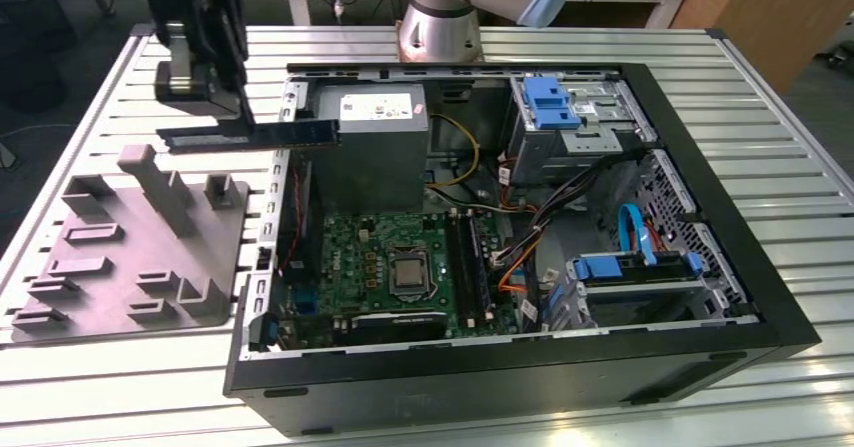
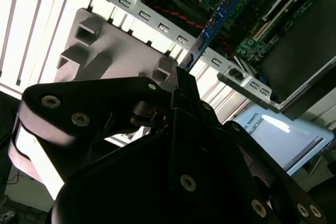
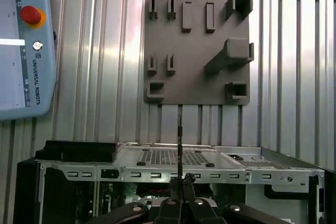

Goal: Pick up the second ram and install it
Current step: 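Pick up the second ram and move it above second insertion slot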

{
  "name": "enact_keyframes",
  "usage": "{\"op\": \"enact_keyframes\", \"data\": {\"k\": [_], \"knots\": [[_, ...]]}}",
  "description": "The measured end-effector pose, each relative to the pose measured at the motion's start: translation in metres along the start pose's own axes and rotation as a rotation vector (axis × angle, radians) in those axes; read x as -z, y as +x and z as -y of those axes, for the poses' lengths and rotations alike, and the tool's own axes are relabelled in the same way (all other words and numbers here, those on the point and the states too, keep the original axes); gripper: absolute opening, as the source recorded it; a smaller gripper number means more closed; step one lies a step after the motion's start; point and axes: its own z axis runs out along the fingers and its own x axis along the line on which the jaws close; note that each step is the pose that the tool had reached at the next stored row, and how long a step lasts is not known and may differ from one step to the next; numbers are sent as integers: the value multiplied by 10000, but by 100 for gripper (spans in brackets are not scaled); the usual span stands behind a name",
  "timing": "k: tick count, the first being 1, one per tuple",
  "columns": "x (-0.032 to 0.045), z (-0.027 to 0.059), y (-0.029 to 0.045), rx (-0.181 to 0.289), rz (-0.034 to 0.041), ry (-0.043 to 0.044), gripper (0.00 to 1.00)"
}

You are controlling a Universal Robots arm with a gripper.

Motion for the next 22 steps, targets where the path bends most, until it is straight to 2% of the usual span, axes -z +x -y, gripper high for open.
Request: {"op": "enact_keyframes", "data": {"k": [22], "knots": [[28,804,22,1,-1,-1,11]]}}
